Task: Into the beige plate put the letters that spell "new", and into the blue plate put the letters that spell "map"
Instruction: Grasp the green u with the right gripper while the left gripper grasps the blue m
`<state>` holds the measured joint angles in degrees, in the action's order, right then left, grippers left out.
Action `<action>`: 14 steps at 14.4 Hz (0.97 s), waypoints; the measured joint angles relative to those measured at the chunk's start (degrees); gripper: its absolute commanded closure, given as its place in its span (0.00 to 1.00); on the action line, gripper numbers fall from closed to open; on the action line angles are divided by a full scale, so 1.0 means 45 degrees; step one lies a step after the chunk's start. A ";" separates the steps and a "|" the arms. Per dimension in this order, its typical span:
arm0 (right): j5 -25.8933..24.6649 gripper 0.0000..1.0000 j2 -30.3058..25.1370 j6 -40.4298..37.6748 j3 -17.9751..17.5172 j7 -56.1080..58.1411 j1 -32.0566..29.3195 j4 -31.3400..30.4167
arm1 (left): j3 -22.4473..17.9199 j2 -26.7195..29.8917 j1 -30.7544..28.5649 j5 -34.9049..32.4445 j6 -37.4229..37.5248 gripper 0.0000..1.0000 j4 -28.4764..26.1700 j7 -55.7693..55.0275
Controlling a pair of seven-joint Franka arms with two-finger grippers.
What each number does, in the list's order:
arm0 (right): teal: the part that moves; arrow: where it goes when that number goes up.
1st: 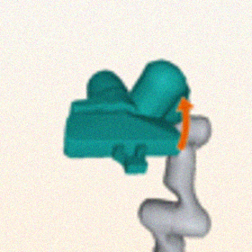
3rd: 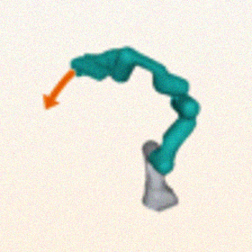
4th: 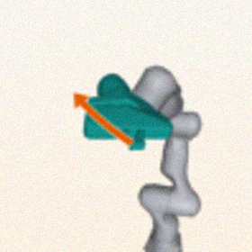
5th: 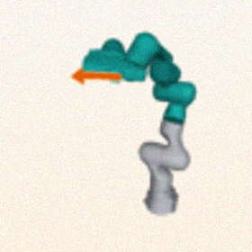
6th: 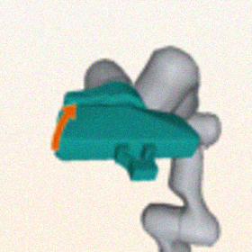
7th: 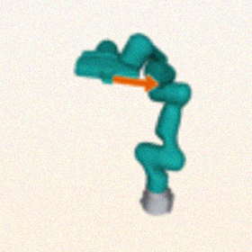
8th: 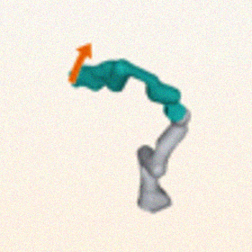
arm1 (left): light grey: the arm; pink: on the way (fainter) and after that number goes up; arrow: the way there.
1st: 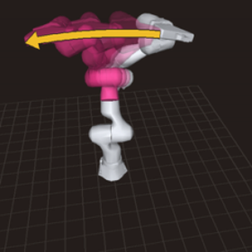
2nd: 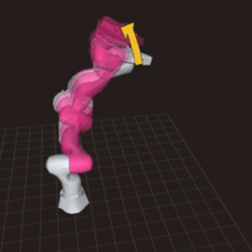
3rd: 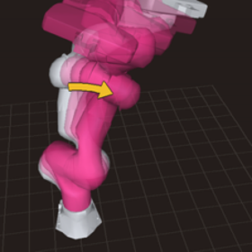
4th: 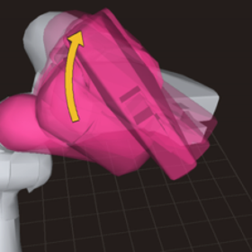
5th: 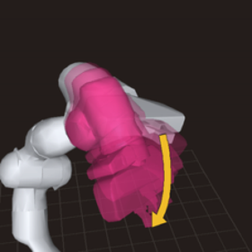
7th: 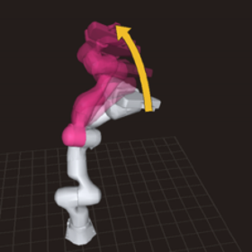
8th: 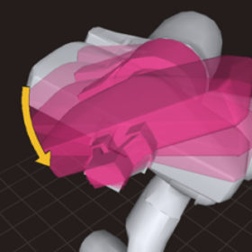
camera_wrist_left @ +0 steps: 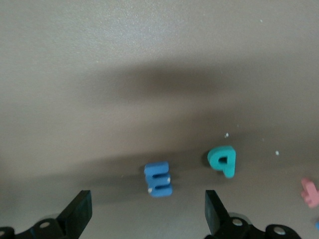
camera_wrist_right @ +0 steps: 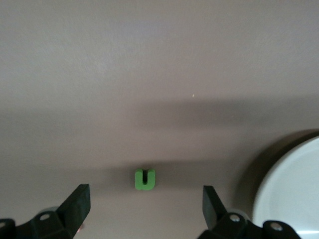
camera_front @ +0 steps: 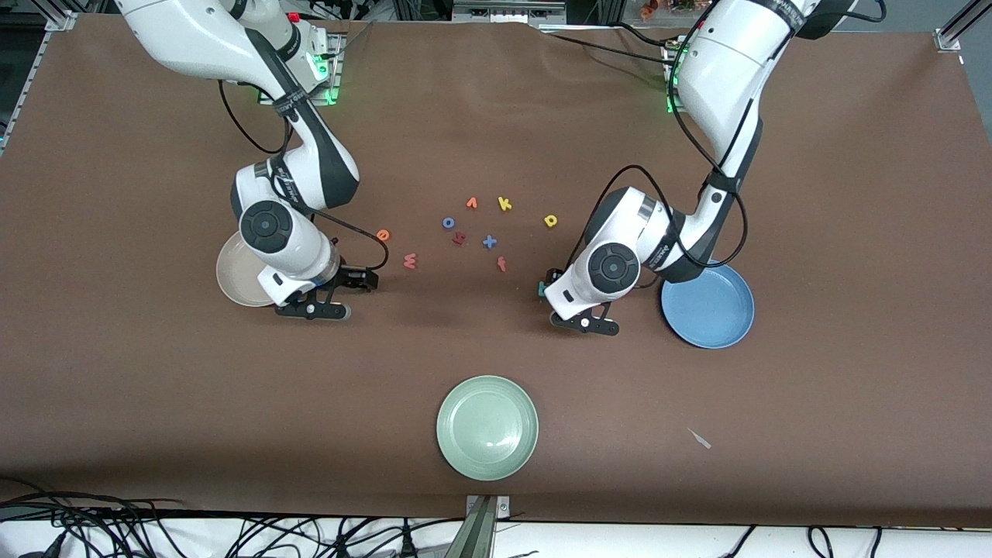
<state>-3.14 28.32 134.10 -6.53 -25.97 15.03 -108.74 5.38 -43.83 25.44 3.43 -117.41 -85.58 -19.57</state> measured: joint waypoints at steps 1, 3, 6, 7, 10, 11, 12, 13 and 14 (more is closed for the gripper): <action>0.0000 0.00 0.0067 0.0243 0.0000 -0.0024 0.0024 -0.0158 | -0.0003 -0.0103 0.0003 0.0000 -0.0163 0.01 0.0000 -0.0087; 0.0001 0.00 0.0294 0.0684 0.0000 -0.0056 0.0045 -0.0348 | -0.0025 -0.0214 0.0004 -0.0030 -0.0266 0.06 0.0000 -0.0099; 0.0005 0.01 0.0648 0.0876 -0.0001 -0.0192 0.0053 -0.0380 | -0.0024 -0.0268 0.0086 -0.0067 -0.0266 0.09 -0.0028 -0.0101; 0.0005 0.02 0.0736 0.0891 -0.0006 -0.0223 0.0059 -0.0380 | -0.0024 -0.0329 0.0124 -0.0071 -0.0266 0.13 -0.0050 -0.0104; 0.0007 0.09 0.0967 0.0905 -0.0038 -0.0380 0.0091 -0.0383 | -0.0025 -0.0604 0.0161 -0.0079 -0.0325 0.37 -0.0060 -0.0109; 0.0007 0.13 0.1036 0.0914 -0.0040 -0.0427 0.0103 -0.0383 | -0.0031 -0.0665 0.0160 -0.0082 -0.0383 0.50 -0.0060 -0.0109; 0.0007 0.17 0.1092 0.0933 -0.0040 -0.0450 0.0111 -0.0383 | -0.0033 -0.0706 0.0161 -0.0113 -0.0414 0.64 -0.0059 -0.0109; 0.0007 0.26 0.1143 0.0941 -0.0040 -0.0478 0.0119 -0.0383 | -0.0034 -0.0690 0.0160 -0.0177 -0.0418 0.80 -0.0039 -0.0108; 0.0007 0.33 0.1175 0.0943 -0.0040 -0.0484 0.0129 -0.0383 | -0.0034 -0.0662 0.0163 -0.0220 -0.0417 0.88 -0.0024 -0.0109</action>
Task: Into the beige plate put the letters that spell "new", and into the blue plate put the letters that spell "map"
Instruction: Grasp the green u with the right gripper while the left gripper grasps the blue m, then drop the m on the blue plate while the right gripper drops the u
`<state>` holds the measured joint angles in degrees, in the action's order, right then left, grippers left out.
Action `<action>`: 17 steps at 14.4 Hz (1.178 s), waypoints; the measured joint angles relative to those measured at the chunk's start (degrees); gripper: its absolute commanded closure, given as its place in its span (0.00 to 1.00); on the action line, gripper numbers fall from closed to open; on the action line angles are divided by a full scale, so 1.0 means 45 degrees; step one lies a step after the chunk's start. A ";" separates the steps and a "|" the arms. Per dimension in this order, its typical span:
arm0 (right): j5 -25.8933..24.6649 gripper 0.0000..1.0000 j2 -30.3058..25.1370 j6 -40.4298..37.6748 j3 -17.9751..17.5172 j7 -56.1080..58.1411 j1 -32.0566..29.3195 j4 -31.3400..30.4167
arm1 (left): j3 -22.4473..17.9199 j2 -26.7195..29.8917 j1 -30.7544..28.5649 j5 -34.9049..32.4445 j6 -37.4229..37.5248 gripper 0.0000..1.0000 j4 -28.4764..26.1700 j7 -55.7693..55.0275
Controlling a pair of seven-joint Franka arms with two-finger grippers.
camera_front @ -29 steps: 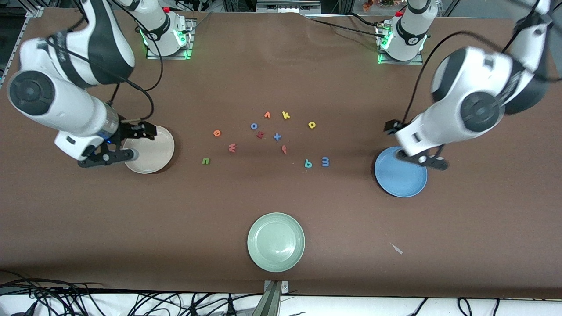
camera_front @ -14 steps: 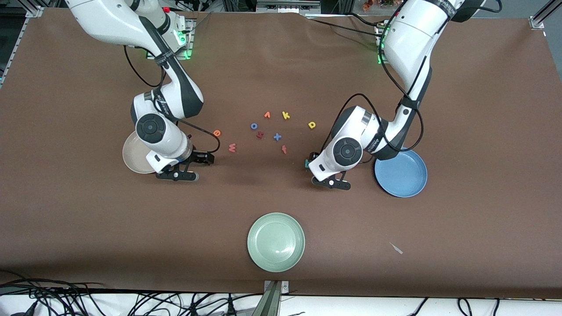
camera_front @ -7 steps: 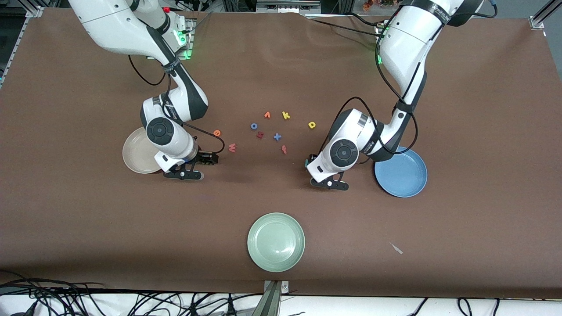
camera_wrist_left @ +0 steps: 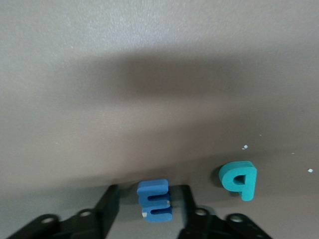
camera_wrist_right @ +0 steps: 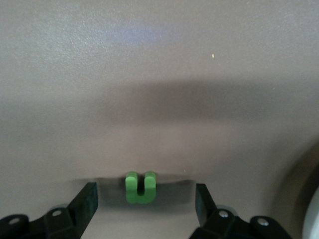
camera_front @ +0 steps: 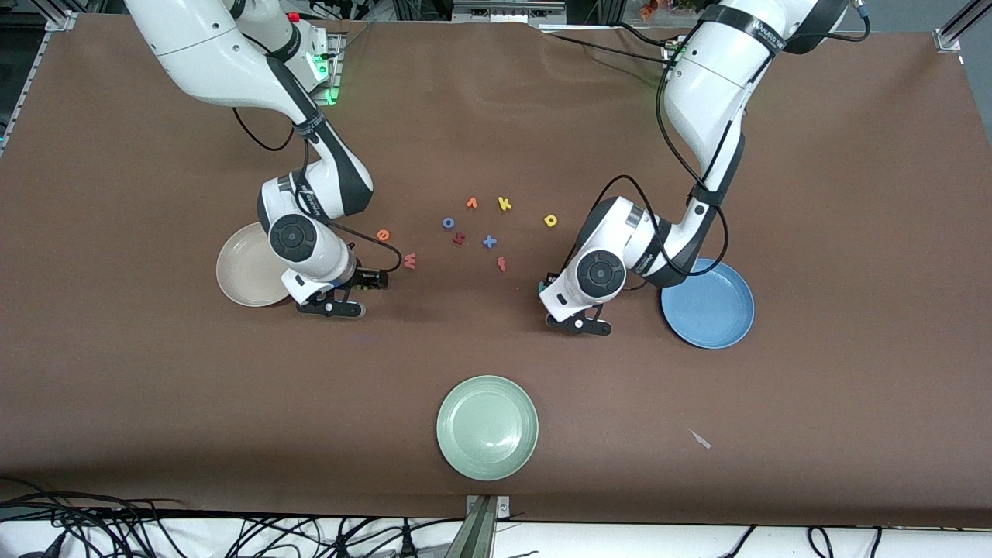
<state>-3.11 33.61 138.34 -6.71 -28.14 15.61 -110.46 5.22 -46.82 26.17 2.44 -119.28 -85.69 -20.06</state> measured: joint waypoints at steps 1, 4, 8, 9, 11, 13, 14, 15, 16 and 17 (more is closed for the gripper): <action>0.0000 0.37 0.0013 0.0001 0.0000 -0.0001 0.0012 0.0000 | -0.0006 0.0020 -0.0001 -0.0026 0.0002 0.92 0.0005 0.0000; 0.0000 0.64 0.0016 0.0018 0.0000 -0.0018 0.0054 0.0000 | -0.0016 0.0047 0.0000 -0.0029 0.0017 0.95 0.0005 0.0000; 0.0002 0.87 -0.0026 0.0036 -0.0015 -0.0034 0.0072 0.0034 | -0.0052 0.0086 -0.0009 -0.0029 0.0216 0.94 0.0068 0.0000; 0.0002 0.91 -0.0025 0.0037 -0.0015 -0.0035 0.0073 0.0034 | -0.0100 0.0146 -0.0020 -0.0029 0.0423 0.94 0.0138 0.0000; 0.0002 0.96 -0.0026 0.0035 -0.0015 -0.0037 0.0073 0.0039 | -0.0226 0.0381 -0.0106 -0.0045 0.0865 0.92 0.0277 0.0182; 0.0002 0.98 -0.0035 -0.0053 -0.0014 -0.0036 0.0073 0.0187 | -0.0345 0.0775 -0.0423 -0.0051 0.1154 0.92 0.0344 0.0849; 0.0001 0.98 -0.0069 -0.0404 -0.0011 -0.0034 0.0072 0.0412 | -0.0369 0.0983 -0.0729 -0.0055 0.1291 0.93 0.0358 0.1365; 0.0001 0.98 -0.0145 -0.1069 -0.0008 -0.0027 0.0071 0.0733 | -0.0390 0.1190 -0.1098 -0.0058 0.1425 0.93 0.0366 0.2043; 0.0001 0.98 -0.0332 -0.1796 -0.0001 -0.0003 0.0067 0.1041 | -0.0411 0.1376 -0.1520 -0.0065 0.1589 0.93 0.0371 0.2829; 0.0001 0.98 -0.0626 -0.2378 0.0007 0.0105 0.0062 0.1214 | -0.0435 0.1524 -0.2009 -0.0069 0.1772 0.93 0.0372 0.3750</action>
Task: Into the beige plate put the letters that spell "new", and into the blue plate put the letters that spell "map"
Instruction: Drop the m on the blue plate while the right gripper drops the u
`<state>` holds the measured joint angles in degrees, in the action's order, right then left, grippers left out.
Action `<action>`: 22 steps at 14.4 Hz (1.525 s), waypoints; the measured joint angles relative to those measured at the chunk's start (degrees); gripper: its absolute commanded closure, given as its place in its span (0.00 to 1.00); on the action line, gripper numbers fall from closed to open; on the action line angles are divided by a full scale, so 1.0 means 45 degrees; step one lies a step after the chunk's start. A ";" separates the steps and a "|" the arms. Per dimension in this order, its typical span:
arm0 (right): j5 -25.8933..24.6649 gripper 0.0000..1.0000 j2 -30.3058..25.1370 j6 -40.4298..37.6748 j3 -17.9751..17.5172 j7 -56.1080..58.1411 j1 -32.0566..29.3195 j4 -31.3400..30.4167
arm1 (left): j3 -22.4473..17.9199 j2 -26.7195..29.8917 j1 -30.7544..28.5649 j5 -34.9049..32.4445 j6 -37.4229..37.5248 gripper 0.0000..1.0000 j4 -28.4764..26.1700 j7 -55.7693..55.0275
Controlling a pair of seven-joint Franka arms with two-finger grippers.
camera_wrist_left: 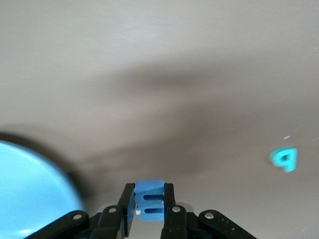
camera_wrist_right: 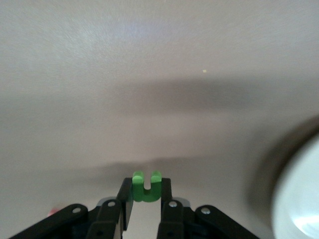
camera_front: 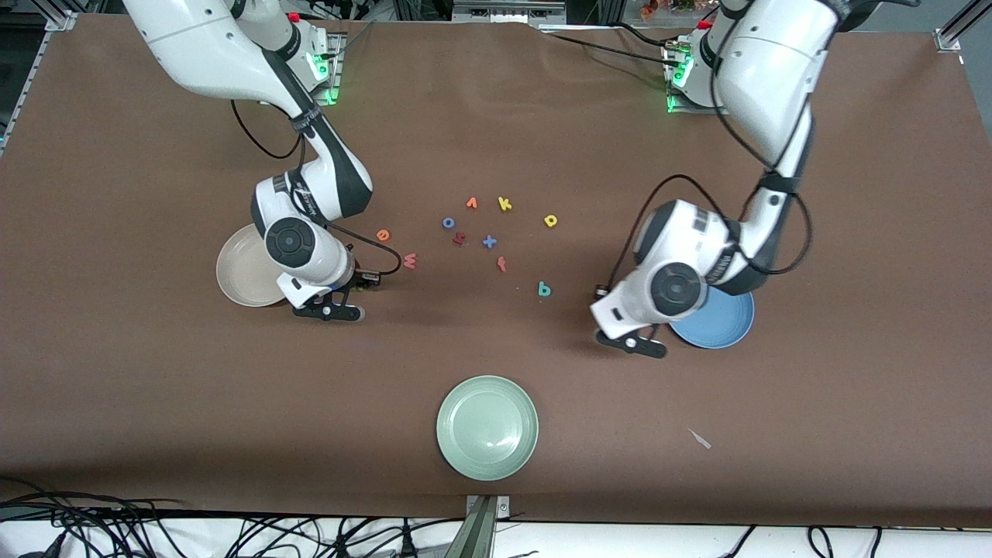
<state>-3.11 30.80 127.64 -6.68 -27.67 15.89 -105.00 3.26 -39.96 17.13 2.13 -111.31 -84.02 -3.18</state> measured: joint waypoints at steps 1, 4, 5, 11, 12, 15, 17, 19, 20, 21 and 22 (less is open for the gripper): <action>0.0000 0.98 -0.0365 -0.0406 0.0020 0.0317 -0.0003 0.0007 | -0.0022 0.0081 -0.0537 -0.0005 0.0107 0.93 0.0000 0.1056; 0.0000 0.98 -0.1400 -0.0850 0.0469 0.1777 -0.0016 -0.0642 | -0.0048 0.0083 -0.2177 -0.0025 0.0203 0.94 -0.0048 0.4011; 0.0000 0.98 -0.1723 -0.0832 0.0721 0.2344 -0.0030 -0.1079 | -0.0047 0.0037 -0.2610 -0.0199 0.0205 0.92 -0.0099 0.4700; 0.0000 0.96 -0.2614 0.0581 0.2149 0.5107 -0.0052 -0.3446 | 0.0089 -0.0797 -0.3105 -0.1407 0.0003 0.00 -0.0259 0.5322; 0.0000 0.91 -0.2615 0.0688 0.2438 0.5597 -0.0061 -0.3590 | 0.0168 -0.0802 -0.3067 -0.1407 0.0004 0.00 -0.0261 0.5318; 0.0001 0.00 -0.2610 0.0763 0.2831 0.6120 -0.0113 -0.3726 | 0.0551 -0.0732 -0.3032 -0.1407 0.0034 0.00 -0.0231 0.5307; 0.0069 0.00 -0.2606 0.0762 0.2809 0.6096 -0.0102 -0.3731 | 0.1153 -0.0630 -0.3038 -0.1407 0.0083 0.00 -0.0168 0.4872; 0.0294 0.00 -0.2613 0.0565 0.2671 0.5701 -0.0057 -0.3569 | 0.1991 -0.0506 -0.3001 -0.1407 0.0171 0.00 -0.0159 0.3484; 0.0410 0.00 -0.2615 0.0358 0.2446 0.5237 -0.0033 -0.3365 | 0.2325 -0.0470 -0.2916 -0.1407 0.0208 0.00 -0.0159 0.2771; 0.0479 0.00 -0.2616 0.0234 0.2090 0.4596 -0.0008 -0.3138 | 0.2527 -0.0444 -0.2724 -0.1408 0.0221 0.00 -0.0159 0.2096; 0.0501 0.00 -0.2616 0.0200 0.1691 0.3857 0.0044 -0.2954 | 0.2611 -0.0434 -0.2429 -0.1408 0.0221 0.00 -0.0158 0.1402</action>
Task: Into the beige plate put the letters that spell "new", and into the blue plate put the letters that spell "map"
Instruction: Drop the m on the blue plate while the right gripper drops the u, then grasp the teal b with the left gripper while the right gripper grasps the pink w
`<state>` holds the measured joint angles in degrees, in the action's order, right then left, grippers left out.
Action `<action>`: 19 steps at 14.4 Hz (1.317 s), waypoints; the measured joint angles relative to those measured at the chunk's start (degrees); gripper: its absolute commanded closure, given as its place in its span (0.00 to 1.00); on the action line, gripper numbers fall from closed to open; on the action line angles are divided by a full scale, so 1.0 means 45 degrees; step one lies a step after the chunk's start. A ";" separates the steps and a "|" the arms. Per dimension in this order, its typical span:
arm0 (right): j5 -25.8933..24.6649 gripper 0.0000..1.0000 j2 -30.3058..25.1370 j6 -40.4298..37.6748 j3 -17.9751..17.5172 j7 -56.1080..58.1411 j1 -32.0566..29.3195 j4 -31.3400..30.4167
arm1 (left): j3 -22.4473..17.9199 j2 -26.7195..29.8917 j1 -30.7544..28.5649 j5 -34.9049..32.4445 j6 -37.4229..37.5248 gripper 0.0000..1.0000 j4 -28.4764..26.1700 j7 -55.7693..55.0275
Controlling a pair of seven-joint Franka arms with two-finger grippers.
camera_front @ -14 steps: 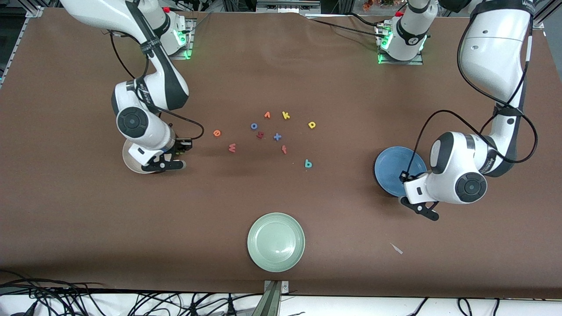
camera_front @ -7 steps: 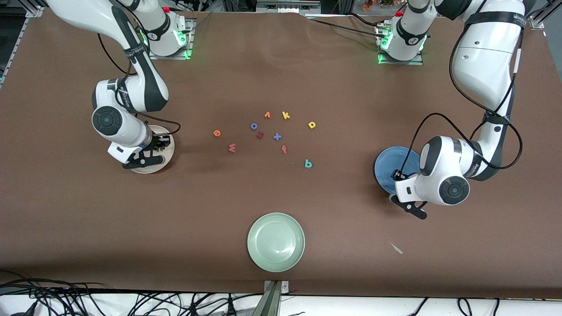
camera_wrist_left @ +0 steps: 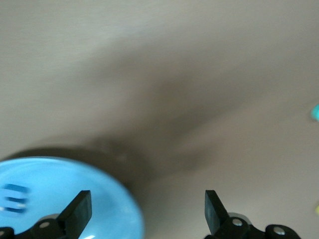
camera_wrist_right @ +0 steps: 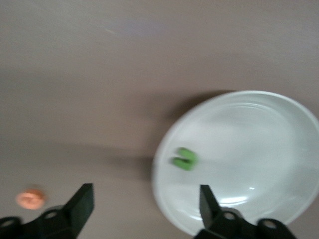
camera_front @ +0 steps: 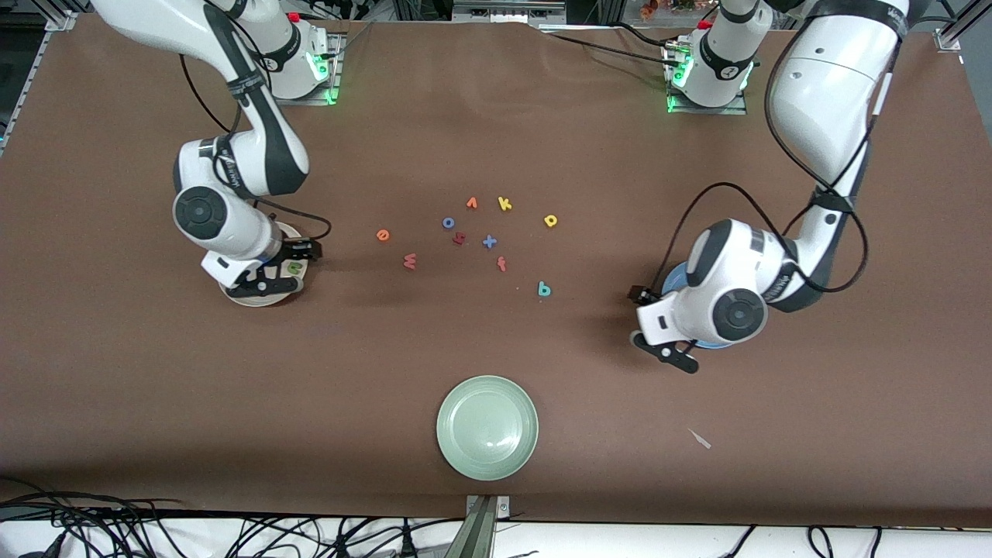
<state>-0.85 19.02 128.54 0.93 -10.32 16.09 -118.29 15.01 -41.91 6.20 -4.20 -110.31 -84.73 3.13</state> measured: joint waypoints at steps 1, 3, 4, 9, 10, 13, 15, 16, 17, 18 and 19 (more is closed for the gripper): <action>0.0017 0.00 0.0015 -0.0007 -0.0395 -0.0803 0.0091 0.0134 | 0.0018 -0.0002 0.0364 0.0000 0.0000 0.00 -0.0005 -0.0793; 0.0050 0.00 0.0192 0.0021 -0.1134 -0.2274 0.0299 0.0373 | 0.0020 -0.0015 0.1154 0.0000 -0.0045 0.00 -0.0027 -0.2478; 0.0059 0.00 0.0357 0.0117 -0.1442 -0.2865 0.0413 0.0497 | 0.0019 -0.0036 0.1506 0.0000 -0.0189 0.00 -0.0040 -0.3279; 0.0084 0.00 0.1453 0.1579 -0.1844 -0.5188 0.1117 0.0718 | 0.0024 -0.0381 0.2585 0.0000 -0.1620 0.00 -0.0090 -0.6844; 0.0084 0.00 0.1702 0.1773 -0.1852 -0.5585 0.1299 0.0826 | 0.0024 -0.0527 0.2861 0.0000 -0.2051 0.00 -0.0097 -0.7652; 0.0085 0.00 0.2367 0.1883 -0.1862 -0.6418 0.1887 0.1363 | 0.0018 -0.0988 0.3640 0.0000 -0.3235 0.00 -0.0092 -0.9163; 0.0087 0.00 0.2608 0.2010 -0.1861 -0.6572 0.2063 0.1520 | 0.0006 -0.1249 0.3933 0.0000 -0.3903 0.00 -0.0090 -0.9560; 0.0088 0.00 0.2701 0.2152 -0.1861 -0.6586 0.2076 0.1523 | -0.0007 -0.1331 0.3983 0.0000 -0.4078 0.01 -0.0081 -0.9610; 0.0090 0.01 0.2804 0.2301 -0.1855 -0.6586 0.2075 0.1524 | -0.0035 -0.1357 0.3982 0.0000 -0.4140 0.03 -0.0080 -0.9613; 0.0091 0.05 0.2900 0.2398 -0.1855 -0.6586 0.2075 0.1524 | -0.0084 -0.1355 0.3966 -0.0001 -0.4154 0.07 -0.0073 -0.9613; 0.0092 0.09 0.2974 0.2459 -0.1855 -0.6587 0.2075 0.1525 | -0.0131 -0.1356 0.3948 -0.0002 -0.4154 0.09 -0.0067 -0.9611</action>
<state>-0.44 32.41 139.60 -7.42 -39.96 25.42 -111.43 14.42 -48.01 23.97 -4.21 -129.01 -85.03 -40.12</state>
